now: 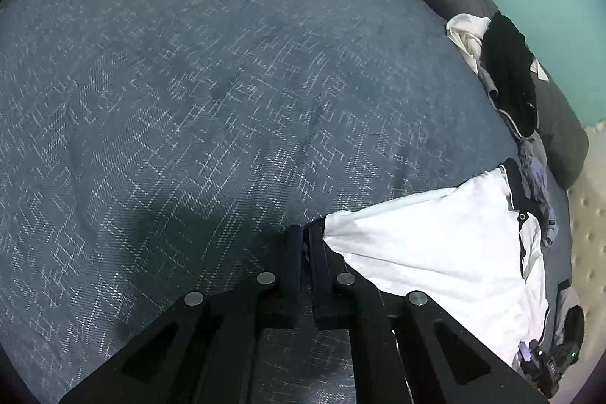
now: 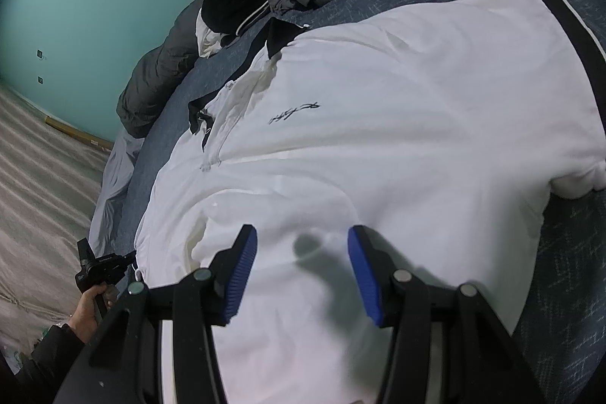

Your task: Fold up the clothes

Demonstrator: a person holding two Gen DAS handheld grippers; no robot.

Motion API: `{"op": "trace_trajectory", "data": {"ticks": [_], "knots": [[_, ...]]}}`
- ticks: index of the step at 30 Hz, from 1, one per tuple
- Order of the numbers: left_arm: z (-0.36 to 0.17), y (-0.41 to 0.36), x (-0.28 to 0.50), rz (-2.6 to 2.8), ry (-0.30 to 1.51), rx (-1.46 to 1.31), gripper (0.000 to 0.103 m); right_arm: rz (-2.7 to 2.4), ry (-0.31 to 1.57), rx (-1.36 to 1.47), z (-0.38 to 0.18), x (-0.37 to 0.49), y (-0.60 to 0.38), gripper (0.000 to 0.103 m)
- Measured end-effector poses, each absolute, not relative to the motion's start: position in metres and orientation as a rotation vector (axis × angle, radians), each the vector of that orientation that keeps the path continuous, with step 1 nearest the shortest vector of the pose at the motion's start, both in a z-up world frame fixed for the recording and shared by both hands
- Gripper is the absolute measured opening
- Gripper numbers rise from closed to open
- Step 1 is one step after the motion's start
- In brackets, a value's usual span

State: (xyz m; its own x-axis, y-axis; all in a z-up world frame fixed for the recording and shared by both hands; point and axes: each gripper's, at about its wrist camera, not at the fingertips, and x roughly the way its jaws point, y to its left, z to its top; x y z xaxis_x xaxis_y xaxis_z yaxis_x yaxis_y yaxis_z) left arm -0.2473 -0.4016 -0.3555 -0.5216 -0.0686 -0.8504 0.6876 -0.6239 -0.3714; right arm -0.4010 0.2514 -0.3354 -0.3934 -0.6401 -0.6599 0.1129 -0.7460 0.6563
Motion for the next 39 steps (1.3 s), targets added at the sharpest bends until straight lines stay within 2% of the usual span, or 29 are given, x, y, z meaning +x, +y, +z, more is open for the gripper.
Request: {"op": "trace_trajectory", "data": {"ticks": [6, 8, 9, 20, 29, 30, 32, 34, 39], "knots": [[-0.34, -0.383, -0.251, -2.25, 0.974, 1.162, 0.01, -2.166, -0.724, 1.359, -0.335, -0.401, 0.25, 0.051], [-0.338, -0.377, -0.25, -2.257, 0.992, 1.162, 0.021, -2.166, -0.722, 1.357, -0.334, -0.4, 0.248, 0.051], [-0.337, -0.371, -0.249, -2.267, 0.99, 1.173, 0.023, -2.166, -0.72, 1.354, -0.333, -0.4, 0.247, 0.051], [-0.348, -0.298, -0.249, -2.36, 1.026, 1.28, 0.026, -2.172, -0.758, 1.314, -0.324, -0.398, 0.252, 0.051], [-0.362, -0.292, -0.254, -2.327, 1.042, 1.271, 0.024, -2.17, -0.774, 1.312, -0.325, -0.399, 0.255, 0.051], [-0.362, -0.291, -0.25, -2.328, 1.029, 1.274, 0.022, -2.171, -0.777, 1.314, -0.325, -0.399, 0.255, 0.051], [-0.361, -0.292, -0.25, -2.325, 1.011, 1.28, 0.011, -2.171, -0.778, 1.318, -0.326, -0.399, 0.255, 0.051], [-0.363, -0.295, -0.247, -2.31, 1.035, 1.274, 0.008, -2.171, -0.775, 1.318, -0.326, -0.399, 0.255, 0.051], [-0.356, -0.294, -0.246, -2.315, 1.009, 1.266, 0.008, -2.179, -0.77, 1.315, -0.325, -0.399, 0.256, 0.051]]}}
